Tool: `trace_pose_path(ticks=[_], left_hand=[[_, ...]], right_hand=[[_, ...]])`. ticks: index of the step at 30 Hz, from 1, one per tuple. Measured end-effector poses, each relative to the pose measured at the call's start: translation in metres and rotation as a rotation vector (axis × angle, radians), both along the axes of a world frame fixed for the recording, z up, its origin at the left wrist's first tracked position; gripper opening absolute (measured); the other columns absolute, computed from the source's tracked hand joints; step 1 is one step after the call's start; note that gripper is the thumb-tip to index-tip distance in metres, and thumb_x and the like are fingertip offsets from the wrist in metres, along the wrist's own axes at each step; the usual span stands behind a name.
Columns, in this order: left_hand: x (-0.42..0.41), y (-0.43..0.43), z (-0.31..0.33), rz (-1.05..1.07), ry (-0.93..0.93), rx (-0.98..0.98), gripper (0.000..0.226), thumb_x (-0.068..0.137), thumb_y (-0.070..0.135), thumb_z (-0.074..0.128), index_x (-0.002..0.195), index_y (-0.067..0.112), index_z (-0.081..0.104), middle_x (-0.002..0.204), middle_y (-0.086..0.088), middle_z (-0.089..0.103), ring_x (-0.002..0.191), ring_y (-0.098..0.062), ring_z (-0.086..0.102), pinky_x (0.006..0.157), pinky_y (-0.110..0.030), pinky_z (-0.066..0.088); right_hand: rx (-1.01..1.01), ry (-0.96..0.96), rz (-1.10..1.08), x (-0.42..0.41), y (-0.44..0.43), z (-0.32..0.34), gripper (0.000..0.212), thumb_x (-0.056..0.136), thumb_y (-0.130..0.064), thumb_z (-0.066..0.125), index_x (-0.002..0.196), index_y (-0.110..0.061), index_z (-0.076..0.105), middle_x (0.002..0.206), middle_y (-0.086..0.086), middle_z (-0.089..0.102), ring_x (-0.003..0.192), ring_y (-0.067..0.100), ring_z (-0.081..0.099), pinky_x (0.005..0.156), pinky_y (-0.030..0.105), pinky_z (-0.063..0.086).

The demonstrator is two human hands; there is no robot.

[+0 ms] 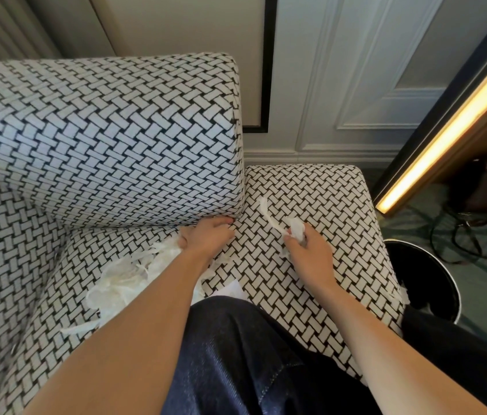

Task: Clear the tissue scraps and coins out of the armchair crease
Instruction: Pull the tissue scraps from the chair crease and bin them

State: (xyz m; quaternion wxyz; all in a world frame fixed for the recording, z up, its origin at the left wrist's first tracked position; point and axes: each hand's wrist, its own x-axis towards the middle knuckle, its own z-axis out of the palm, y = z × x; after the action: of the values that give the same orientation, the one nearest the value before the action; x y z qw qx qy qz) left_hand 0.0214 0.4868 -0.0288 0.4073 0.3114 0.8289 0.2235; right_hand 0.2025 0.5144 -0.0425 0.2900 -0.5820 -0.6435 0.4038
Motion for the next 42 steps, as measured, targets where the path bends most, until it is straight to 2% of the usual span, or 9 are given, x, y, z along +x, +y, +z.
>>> trace_pose_path(ticks=[7,12,16,20,24,28,30,39,42], left_hand=[[0.011,0.001,0.001,-0.017,0.107,0.044,0.050,0.086,0.015,0.049,0.129,0.039,0.053,0.150,0.001,0.030,0.136,-0.030,0.012,0.110,-0.047,0.013],[0.020,0.000,0.009,0.003,0.062,0.063,0.040,0.085,0.022,0.048,0.102,0.056,0.061,0.146,0.001,0.037,0.130,-0.033,0.031,0.110,-0.053,0.014],[0.024,0.000,0.016,-0.044,0.063,0.001,0.048,0.082,0.020,0.050,0.116,0.054,0.055,0.150,-0.006,0.024,0.137,-0.036,0.013,0.111,-0.056,0.005],[0.020,0.003,-0.015,-0.042,-0.029,-0.022,0.044,0.063,0.040,0.050,0.091,0.075,0.050,0.149,0.003,0.034,0.136,-0.031,0.027,0.108,-0.059,0.022],[0.028,0.003,0.006,-0.082,-0.109,0.023,0.048,0.074,0.035,0.052,0.120,0.047,0.055,0.143,0.004,0.043,0.131,-0.025,0.037,0.108,-0.054,0.031],[0.035,-0.001,0.029,-0.095,-0.193,0.108,0.033,0.093,0.018,0.050,0.124,0.023,0.059,0.138,0.001,0.050,0.122,-0.016,0.045,0.105,-0.038,0.036],[0.038,-0.002,0.034,-0.071,-0.221,0.139,0.034,0.094,0.016,0.050,0.126,0.022,0.058,0.136,0.002,0.051,0.114,-0.011,0.045,0.098,-0.031,0.035],[0.091,-0.005,0.077,0.051,-0.651,0.118,0.029,0.095,0.019,0.050,0.121,0.016,0.060,0.123,-0.005,0.053,0.107,-0.024,0.052,0.080,-0.030,0.047],[0.121,0.000,0.078,0.060,-0.751,0.085,0.030,0.094,0.018,0.051,0.123,0.014,0.059,0.128,-0.008,0.050,0.106,-0.024,0.053,0.088,-0.035,0.046]], right_hand=[[0.017,-0.032,-0.030,-0.003,0.000,-0.004,0.014,0.092,-0.021,0.054,0.087,-0.009,0.060,0.075,0.008,0.060,0.059,0.013,0.045,0.053,0.025,0.039],[0.008,-0.018,-0.027,-0.003,-0.002,-0.001,0.015,0.092,-0.019,0.053,0.083,-0.008,0.058,0.070,0.003,0.054,0.059,0.013,0.043,0.054,0.026,0.037],[-0.005,-0.020,-0.002,-0.001,-0.002,0.003,0.013,0.091,-0.019,0.054,0.090,-0.008,0.060,0.072,0.001,0.056,0.059,0.010,0.044,0.053,0.022,0.037],[-0.012,-0.025,0.008,0.001,-0.002,0.006,0.010,0.092,-0.019,0.055,0.093,-0.010,0.060,0.075,-0.001,0.057,0.059,0.007,0.043,0.050,0.014,0.034],[-0.017,-0.021,0.008,0.001,-0.001,0.005,0.013,0.091,-0.019,0.055,0.092,-0.008,0.061,0.077,0.006,0.059,0.061,0.010,0.044,0.055,0.021,0.036],[-0.078,0.038,0.052,0.009,-0.002,0.012,0.010,0.092,-0.021,0.056,0.092,-0.014,0.062,0.076,0.000,0.061,0.064,0.011,0.049,0.057,0.017,0.040],[-0.125,0.053,0.097,0.017,0.000,0.017,0.010,0.092,-0.024,0.056,0.091,-0.016,0.062,0.076,-0.004,0.059,0.065,0.009,0.049,0.056,0.012,0.039],[-0.344,0.086,0.068,0.093,-0.003,0.054,0.011,0.090,-0.027,0.058,0.098,-0.022,0.065,0.097,0.004,0.067,0.091,0.017,0.060,0.076,0.026,0.044],[-0.375,0.114,-0.021,0.131,-0.006,0.063,0.010,0.089,-0.024,0.060,0.097,-0.022,0.065,0.099,0.006,0.068,0.096,0.021,0.062,0.088,0.036,0.048]])
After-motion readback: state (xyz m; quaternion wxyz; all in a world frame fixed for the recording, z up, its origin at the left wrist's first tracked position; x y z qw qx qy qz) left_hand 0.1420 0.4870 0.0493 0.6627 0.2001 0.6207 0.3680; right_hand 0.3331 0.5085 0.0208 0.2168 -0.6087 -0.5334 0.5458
